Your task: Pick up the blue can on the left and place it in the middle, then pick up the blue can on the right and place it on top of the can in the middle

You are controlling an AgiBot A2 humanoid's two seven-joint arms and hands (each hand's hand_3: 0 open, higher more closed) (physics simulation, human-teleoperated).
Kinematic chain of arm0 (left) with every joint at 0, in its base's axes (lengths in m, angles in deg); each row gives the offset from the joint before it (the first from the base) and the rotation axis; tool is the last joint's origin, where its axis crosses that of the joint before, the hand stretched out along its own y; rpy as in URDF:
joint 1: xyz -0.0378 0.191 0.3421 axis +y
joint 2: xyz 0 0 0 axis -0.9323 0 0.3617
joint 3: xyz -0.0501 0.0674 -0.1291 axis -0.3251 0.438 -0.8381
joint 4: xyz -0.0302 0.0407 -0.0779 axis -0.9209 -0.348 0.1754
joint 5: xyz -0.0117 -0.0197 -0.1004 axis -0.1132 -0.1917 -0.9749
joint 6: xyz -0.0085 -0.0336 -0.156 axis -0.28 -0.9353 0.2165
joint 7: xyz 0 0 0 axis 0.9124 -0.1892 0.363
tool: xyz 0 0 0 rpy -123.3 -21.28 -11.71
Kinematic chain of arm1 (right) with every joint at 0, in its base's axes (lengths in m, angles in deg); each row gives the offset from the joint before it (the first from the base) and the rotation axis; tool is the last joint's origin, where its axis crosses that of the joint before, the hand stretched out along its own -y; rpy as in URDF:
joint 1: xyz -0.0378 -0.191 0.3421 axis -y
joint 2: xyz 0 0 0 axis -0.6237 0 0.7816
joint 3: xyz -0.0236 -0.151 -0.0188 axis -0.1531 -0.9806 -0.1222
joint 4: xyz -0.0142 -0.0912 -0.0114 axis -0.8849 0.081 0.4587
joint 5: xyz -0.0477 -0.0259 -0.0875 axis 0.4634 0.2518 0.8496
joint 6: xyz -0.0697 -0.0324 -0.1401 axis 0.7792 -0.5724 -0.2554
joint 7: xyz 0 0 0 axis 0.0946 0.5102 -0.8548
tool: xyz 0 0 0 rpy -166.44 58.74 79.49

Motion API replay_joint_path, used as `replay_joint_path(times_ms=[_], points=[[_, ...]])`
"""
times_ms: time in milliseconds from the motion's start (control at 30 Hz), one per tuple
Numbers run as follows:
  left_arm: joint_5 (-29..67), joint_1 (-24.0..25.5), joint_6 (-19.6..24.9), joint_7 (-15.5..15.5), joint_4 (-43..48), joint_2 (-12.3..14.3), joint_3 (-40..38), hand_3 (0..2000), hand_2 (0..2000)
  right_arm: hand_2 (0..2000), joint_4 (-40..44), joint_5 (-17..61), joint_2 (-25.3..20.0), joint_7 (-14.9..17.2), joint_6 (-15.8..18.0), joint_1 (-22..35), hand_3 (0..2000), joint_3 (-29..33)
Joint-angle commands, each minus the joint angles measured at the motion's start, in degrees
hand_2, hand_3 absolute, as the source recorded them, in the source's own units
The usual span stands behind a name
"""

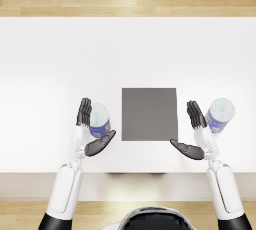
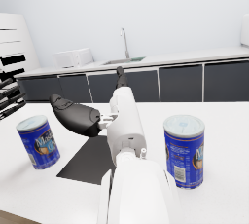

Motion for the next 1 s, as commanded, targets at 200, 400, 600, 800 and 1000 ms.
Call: replay_joint_path(times_ms=[200,400,600,800,1000], points=[[0.0,0.0,0.0,0.0,0.0,0.0,0.0,0,0,0,0.0,0.0,0.0,0.0,0.0,0.0,0,0.0],[0.0,0.0,0.0,0.0,0.0,0.0,0.0,0,0,0,0.0,0.0,0.0,0.0,0.0,0.0,0,0.0],[0.0,0.0,0.0,0.0,0.0,0.0,0.0,0,0,0,0.0,0.0,0.0,0.0,0.0,0.0,0,0.0],[2.5,0.7,4.7,4.7,1.1,0.6,-3.6,0,0,0,-2.5,2.5,-1.0,-4.7,-4.6,0.1,0,3.8],[17.8,0.1,5.6,5.6,0.1,1.6,-8.1,0,0,0,-4.2,17.8,-1.5,-5.6,-5.6,-0.8,0,13.5]])
